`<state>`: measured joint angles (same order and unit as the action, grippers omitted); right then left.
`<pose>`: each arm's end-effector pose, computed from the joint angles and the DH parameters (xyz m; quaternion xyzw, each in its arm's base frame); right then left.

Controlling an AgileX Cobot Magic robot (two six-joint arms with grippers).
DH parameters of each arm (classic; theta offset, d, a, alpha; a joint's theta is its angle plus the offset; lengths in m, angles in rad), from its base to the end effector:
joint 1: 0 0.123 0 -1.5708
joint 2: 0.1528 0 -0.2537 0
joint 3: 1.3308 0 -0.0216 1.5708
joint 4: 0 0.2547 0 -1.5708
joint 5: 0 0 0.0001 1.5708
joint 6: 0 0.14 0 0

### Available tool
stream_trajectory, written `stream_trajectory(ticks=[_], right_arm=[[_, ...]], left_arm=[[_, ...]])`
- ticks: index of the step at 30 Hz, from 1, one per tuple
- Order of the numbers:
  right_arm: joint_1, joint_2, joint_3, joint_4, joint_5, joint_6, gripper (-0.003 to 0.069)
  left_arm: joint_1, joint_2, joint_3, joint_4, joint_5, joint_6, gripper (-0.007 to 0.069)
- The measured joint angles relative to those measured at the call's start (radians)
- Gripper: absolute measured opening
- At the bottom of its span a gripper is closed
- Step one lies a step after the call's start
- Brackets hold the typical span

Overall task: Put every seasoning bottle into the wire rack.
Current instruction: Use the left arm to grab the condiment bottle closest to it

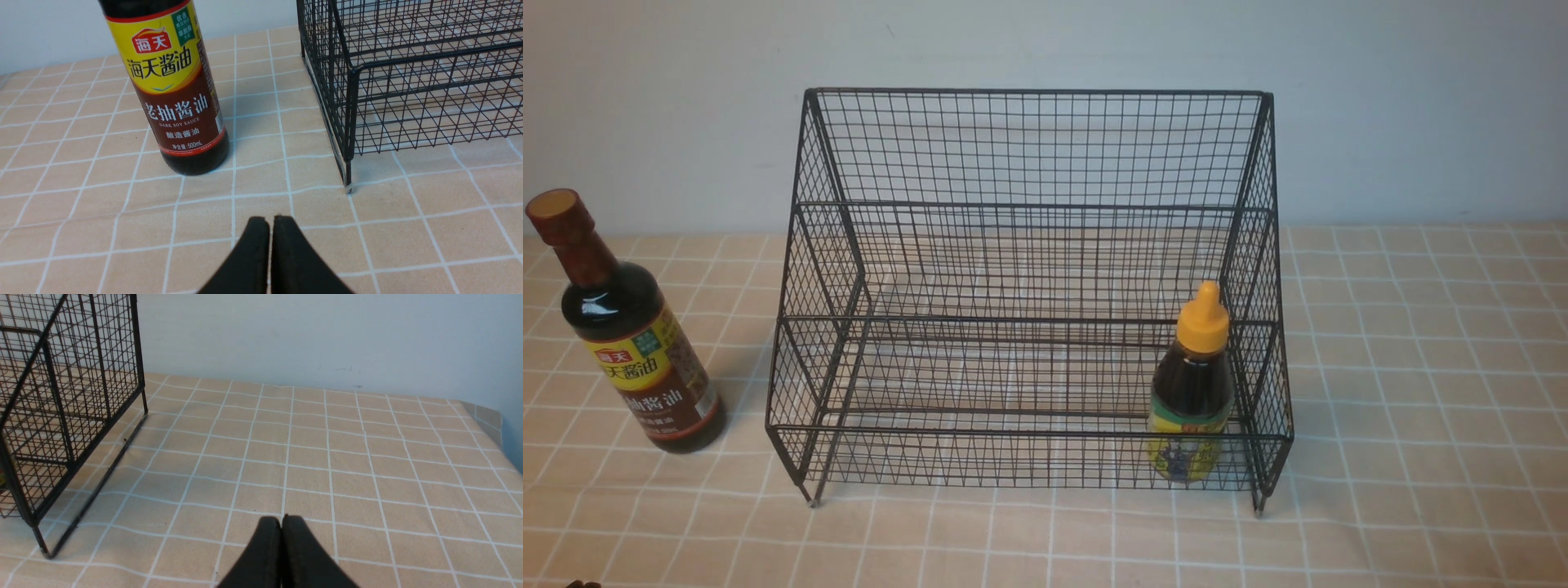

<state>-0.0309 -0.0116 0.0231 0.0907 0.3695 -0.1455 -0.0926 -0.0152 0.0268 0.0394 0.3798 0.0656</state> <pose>0.1352 0.0004 0.1591 -0.0218 0.8022 -0.0143 0.5964 0.1342 -0.0104 0.1566 0.0741 0.8026 0.0087 0.5919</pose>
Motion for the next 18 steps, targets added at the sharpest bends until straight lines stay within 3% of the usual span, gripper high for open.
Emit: stream_trajectory(ticks=[18], right_arm=[[0.000, 0.000, -0.001, 0.000, 0.001, 0.000, -0.0014]], left_arm=[[0.000, 0.000, 0.000, 0.035, 0.000, 0.001, -0.0007]])
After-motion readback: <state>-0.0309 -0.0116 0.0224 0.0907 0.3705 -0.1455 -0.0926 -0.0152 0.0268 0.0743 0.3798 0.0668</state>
